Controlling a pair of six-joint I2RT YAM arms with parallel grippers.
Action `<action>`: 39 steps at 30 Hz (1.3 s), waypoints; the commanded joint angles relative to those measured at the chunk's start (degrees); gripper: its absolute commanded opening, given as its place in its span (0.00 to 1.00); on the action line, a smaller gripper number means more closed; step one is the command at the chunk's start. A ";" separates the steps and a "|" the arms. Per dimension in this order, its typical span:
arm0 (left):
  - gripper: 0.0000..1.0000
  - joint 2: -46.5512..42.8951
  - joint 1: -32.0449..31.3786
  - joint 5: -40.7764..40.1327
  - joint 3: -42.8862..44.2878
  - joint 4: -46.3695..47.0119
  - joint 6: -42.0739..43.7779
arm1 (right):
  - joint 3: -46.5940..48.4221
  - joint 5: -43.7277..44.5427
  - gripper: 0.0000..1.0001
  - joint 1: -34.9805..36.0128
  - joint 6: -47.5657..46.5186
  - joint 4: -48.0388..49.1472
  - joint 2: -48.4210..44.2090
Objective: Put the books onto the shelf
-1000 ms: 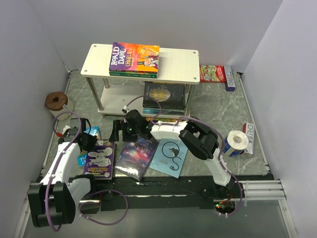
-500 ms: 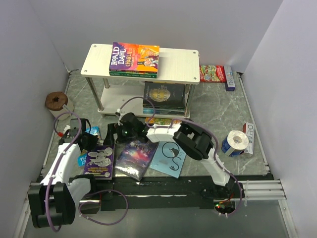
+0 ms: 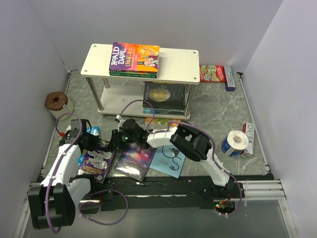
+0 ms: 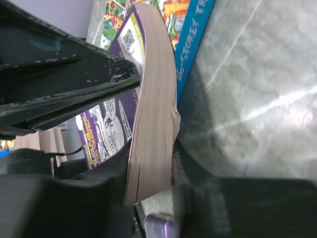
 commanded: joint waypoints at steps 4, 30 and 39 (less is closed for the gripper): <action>0.23 -2.78 -0.31 -4.74 4.14 -7.05 1.80 | -10.78 4.00 0.00 1.19 -5.76 -14.83 -10.97; 0.88 -21.51 -7.16 58.68 2.31 37.74 8.49 | 0.45 -23.67 0.00 -13.92 -30.48 -66.79 -57.30; 0.96 -22.83 -10.42 63.09 2.66 45.32 2.25 | 9.15 -23.59 0.00 -14.46 -32.50 -73.82 -55.65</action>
